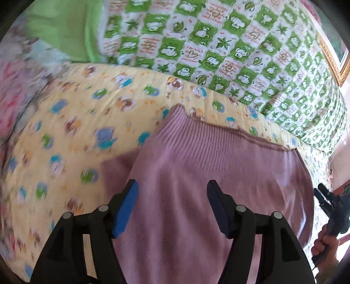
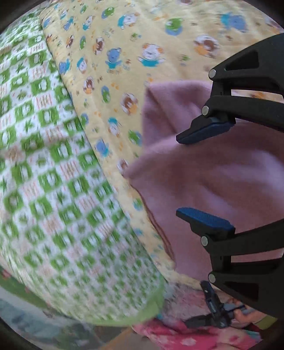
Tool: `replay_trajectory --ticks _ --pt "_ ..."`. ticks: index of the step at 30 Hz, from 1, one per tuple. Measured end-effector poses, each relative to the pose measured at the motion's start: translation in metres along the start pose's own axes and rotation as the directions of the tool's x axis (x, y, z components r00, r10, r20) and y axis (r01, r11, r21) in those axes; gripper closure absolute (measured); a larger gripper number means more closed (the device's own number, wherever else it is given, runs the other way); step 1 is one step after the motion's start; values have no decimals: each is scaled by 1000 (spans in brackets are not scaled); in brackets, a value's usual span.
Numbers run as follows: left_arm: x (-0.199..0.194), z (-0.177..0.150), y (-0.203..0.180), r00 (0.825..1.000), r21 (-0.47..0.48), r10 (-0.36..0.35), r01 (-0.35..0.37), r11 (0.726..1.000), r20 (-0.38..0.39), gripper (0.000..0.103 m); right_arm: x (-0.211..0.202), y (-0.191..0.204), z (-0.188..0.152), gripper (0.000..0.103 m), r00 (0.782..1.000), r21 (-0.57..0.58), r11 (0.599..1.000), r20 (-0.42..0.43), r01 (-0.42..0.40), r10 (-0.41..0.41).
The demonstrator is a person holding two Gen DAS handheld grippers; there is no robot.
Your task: Fold small clothes
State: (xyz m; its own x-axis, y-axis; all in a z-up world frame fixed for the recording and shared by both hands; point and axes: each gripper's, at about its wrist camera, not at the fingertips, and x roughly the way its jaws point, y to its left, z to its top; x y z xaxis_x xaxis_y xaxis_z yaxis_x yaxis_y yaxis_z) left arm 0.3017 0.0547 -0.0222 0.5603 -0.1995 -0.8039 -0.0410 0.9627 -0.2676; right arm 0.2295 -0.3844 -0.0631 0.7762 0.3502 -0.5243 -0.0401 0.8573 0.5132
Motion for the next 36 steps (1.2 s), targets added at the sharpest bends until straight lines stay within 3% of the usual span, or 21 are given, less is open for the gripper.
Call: replay_trajectory --ticks 3,7,8,9,10,13,14,17,19,21,23,24,29,36 --pt "-25 -29 10 1000 -57 -16 16 998 -3 36 -10 7 -26 41 996 -16 999 -70 -49 48" --pt "-39 -75 9 998 -79 -48 44 996 -45 36 -20 11 -59 41 989 -81 996 -145 -39 27" --pt "-38 -83 8 997 -64 -52 48 997 -64 36 -16 8 -64 41 985 -88 996 -174 -14 -2" --pt "-35 -90 7 996 -49 -40 36 998 -81 36 -12 -1 -69 41 974 -99 993 -207 68 -87" --pt "-31 -98 8 995 -33 -11 8 999 -96 36 -10 -17 -73 45 966 -87 989 -221 120 -137" --pt "-17 -111 21 989 -34 30 -35 999 -146 37 -18 -47 -72 88 970 14 991 -207 133 -127" --pt "-18 -111 22 989 -33 29 -34 999 -143 37 -20 -50 -70 91 970 36 990 -210 134 -124" --pt "-29 -110 21 990 -34 25 -30 999 -137 37 -30 -38 -63 87 972 27 990 -196 136 -129" --pt "-39 -109 21 993 -45 17 -23 999 -120 37 -36 -23 -61 78 972 -13 989 -180 149 -149" --pt "-53 -108 25 995 -75 26 -34 997 -101 35 -44 -9 -58 69 982 -13 994 -152 108 -108" --pt "-64 -108 32 996 -124 33 -43 991 -83 33 -45 7 -55 33 985 -18 995 -138 98 -99" --pt "-68 -109 36 997 -147 32 -43 988 -77 32 -45 18 -55 27 988 -26 996 -126 84 -87" --pt "-76 -119 58 994 -214 42 -63 975 -105 32 -22 66 -54 26 986 -88 996 -167 0 -15" --pt "-71 -136 79 989 -295 -12 -32 955 -146 31 33 128 -48 26 963 -127 990 -267 -62 26"
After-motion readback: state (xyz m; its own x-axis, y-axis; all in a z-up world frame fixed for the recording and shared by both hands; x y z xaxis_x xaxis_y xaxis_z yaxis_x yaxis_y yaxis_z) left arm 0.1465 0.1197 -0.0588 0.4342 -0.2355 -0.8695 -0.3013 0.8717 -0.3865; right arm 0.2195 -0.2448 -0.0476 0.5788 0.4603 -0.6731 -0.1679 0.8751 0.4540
